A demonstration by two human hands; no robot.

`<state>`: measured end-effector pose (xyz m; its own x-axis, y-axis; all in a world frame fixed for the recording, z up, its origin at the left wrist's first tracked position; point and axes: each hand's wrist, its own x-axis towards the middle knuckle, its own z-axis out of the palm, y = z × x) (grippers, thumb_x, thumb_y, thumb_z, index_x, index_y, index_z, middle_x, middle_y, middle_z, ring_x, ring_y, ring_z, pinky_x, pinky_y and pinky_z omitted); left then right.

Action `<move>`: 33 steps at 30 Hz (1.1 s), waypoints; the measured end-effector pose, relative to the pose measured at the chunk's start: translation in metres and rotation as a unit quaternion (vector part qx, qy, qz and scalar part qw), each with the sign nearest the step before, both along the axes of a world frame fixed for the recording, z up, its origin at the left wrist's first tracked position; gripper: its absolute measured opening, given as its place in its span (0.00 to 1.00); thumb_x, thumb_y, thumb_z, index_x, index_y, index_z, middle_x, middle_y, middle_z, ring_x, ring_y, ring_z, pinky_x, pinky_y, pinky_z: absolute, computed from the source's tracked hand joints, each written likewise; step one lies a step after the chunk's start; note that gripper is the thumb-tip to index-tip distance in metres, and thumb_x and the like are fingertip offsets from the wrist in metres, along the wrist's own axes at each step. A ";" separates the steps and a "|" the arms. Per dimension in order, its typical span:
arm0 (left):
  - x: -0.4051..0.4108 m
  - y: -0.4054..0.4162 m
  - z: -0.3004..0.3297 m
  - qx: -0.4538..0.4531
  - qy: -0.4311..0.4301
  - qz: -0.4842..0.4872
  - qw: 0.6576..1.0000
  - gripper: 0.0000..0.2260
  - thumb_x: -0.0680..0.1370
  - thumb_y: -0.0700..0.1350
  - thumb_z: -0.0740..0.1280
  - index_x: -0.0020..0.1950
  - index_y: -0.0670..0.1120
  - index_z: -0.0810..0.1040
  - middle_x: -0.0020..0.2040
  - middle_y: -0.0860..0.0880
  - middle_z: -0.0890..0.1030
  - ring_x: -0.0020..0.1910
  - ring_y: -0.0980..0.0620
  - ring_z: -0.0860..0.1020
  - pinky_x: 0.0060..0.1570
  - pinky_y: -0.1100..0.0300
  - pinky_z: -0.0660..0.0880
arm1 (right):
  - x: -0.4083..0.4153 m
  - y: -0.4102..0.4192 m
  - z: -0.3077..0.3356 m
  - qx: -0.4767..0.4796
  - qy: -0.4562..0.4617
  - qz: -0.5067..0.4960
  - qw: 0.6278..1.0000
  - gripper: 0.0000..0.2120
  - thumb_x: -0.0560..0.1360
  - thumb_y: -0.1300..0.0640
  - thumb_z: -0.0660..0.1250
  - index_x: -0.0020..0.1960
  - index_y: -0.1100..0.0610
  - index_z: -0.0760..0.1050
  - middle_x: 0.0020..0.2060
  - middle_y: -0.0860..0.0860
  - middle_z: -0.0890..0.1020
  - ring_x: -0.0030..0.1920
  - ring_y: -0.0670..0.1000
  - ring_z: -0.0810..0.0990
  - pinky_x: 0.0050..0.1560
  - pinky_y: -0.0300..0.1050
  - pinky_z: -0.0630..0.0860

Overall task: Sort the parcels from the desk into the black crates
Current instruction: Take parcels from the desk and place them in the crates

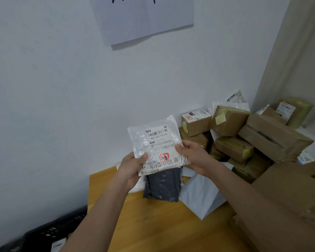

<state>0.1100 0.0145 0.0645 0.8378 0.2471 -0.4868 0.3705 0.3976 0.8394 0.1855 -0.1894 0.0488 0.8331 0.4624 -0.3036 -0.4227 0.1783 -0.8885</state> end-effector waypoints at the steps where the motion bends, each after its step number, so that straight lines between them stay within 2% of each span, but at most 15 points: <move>1: -0.001 0.000 -0.001 0.010 -0.001 0.003 1.000 0.13 0.80 0.34 0.65 0.64 0.38 0.75 0.54 0.39 0.84 0.50 0.40 0.84 0.45 0.47 0.81 | -0.001 0.001 0.000 0.002 0.000 -0.002 1.000 0.11 0.80 0.63 0.64 0.60 0.60 0.78 0.56 0.57 0.84 0.56 0.58 0.83 0.52 0.52 0.82; 8: -0.015 0.000 -0.009 0.028 -0.007 0.001 1.000 0.13 0.80 0.33 0.63 0.64 0.40 0.76 0.55 0.39 0.83 0.52 0.40 0.83 0.49 0.45 0.80 | -0.012 0.002 -0.009 0.037 0.028 0.053 0.997 0.13 0.81 0.63 0.61 0.64 0.61 0.76 0.59 0.57 0.83 0.59 0.57 0.82 0.55 0.53 0.81; 11: -0.032 0.000 -0.023 0.006 0.009 0.012 1.000 0.12 0.80 0.33 0.63 0.62 0.41 0.77 0.54 0.39 0.84 0.50 0.42 0.84 0.44 0.48 0.81 | -0.019 0.003 -0.020 0.038 0.056 0.091 0.994 0.14 0.81 0.64 0.61 0.65 0.61 0.76 0.60 0.57 0.82 0.60 0.57 0.81 0.57 0.53 0.81; 14: -0.057 0.002 -0.044 -0.013 0.044 0.054 0.997 0.10 0.80 0.32 0.63 0.58 0.41 0.78 0.51 0.40 0.85 0.45 0.43 0.85 0.37 0.50 0.83 | -0.030 0.009 -0.041 0.019 0.093 0.128 0.987 0.14 0.81 0.63 0.61 0.65 0.61 0.76 0.60 0.58 0.82 0.60 0.58 0.81 0.56 0.53 0.81; 17: -0.085 0.011 -0.066 -0.025 0.077 0.098 0.992 0.11 0.80 0.34 0.63 0.62 0.40 0.77 0.56 0.38 0.83 0.49 0.41 0.84 0.40 0.48 0.83 | -0.045 0.016 -0.063 -0.024 0.121 0.176 0.977 0.14 0.81 0.63 0.63 0.66 0.58 0.75 0.59 0.55 0.83 0.59 0.56 0.82 0.55 0.51 0.81; 20: -0.117 0.025 -0.080 -0.035 0.111 0.141 0.983 0.11 0.81 0.35 0.62 0.64 0.41 0.75 0.56 0.41 0.84 0.50 0.41 0.84 0.38 0.50 0.82 | -0.064 0.025 -0.081 -0.052 0.151 0.231 0.960 0.18 0.80 0.63 0.66 0.68 0.54 0.73 0.59 0.54 0.83 0.61 0.54 0.81 0.61 0.53 0.78; 22: -0.139 0.034 -0.081 -0.036 0.125 0.152 0.980 0.12 0.82 0.35 0.61 0.65 0.40 0.74 0.56 0.41 0.83 0.52 0.41 0.83 0.41 0.50 0.81 | -0.079 0.037 -0.088 -0.059 0.163 0.246 0.954 0.20 0.79 0.64 0.66 0.70 0.56 0.72 0.58 0.54 0.83 0.59 0.54 0.82 0.60 0.51 0.79; 25: -0.171 0.054 -0.081 -0.039 0.133 0.168 0.976 0.13 0.82 0.35 0.61 0.66 0.39 0.73 0.57 0.40 0.83 0.55 0.40 0.82 0.48 0.48 0.80 | -0.103 0.064 -0.088 -0.068 0.166 0.253 0.951 0.20 0.79 0.66 0.65 0.71 0.57 0.70 0.56 0.55 0.84 0.54 0.53 0.84 0.50 0.45 0.82; 28: -0.205 0.075 -0.076 -0.040 0.121 0.180 0.975 0.14 0.82 0.35 0.60 0.67 0.40 0.74 0.59 0.40 0.82 0.53 0.41 0.82 0.40 0.49 0.81 | -0.131 0.089 -0.080 -0.080 0.146 0.285 0.944 0.16 0.80 0.66 0.63 0.67 0.57 0.72 0.53 0.53 0.85 0.52 0.50 0.84 0.48 0.42 0.81; 30: -0.231 0.089 -0.072 -0.039 0.119 0.187 0.974 0.13 0.83 0.35 0.59 0.67 0.41 0.74 0.60 0.38 0.81 0.50 0.40 0.82 0.34 0.50 0.81 | -0.152 0.105 -0.074 -0.073 0.138 0.316 0.936 0.15 0.81 0.64 0.63 0.66 0.56 0.73 0.55 0.53 0.85 0.54 0.51 0.84 0.51 0.44 0.81; 33: -0.283 0.117 -0.074 -0.041 0.101 0.215 0.970 0.14 0.82 0.35 0.59 0.68 0.41 0.73 0.62 0.38 0.80 0.50 0.41 0.81 0.35 0.49 0.80 | -0.195 0.135 -0.070 -0.064 0.133 0.355 0.923 0.18 0.80 0.61 0.65 0.69 0.56 0.71 0.60 0.55 0.82 0.60 0.54 0.82 0.60 0.48 0.79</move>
<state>-0.1730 0.1312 -0.0090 0.5511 0.5060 -0.6635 0.3094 0.6146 0.7256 -0.0092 -0.0543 -0.0214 0.2210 0.8097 -0.5436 -0.5990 -0.3272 -0.7309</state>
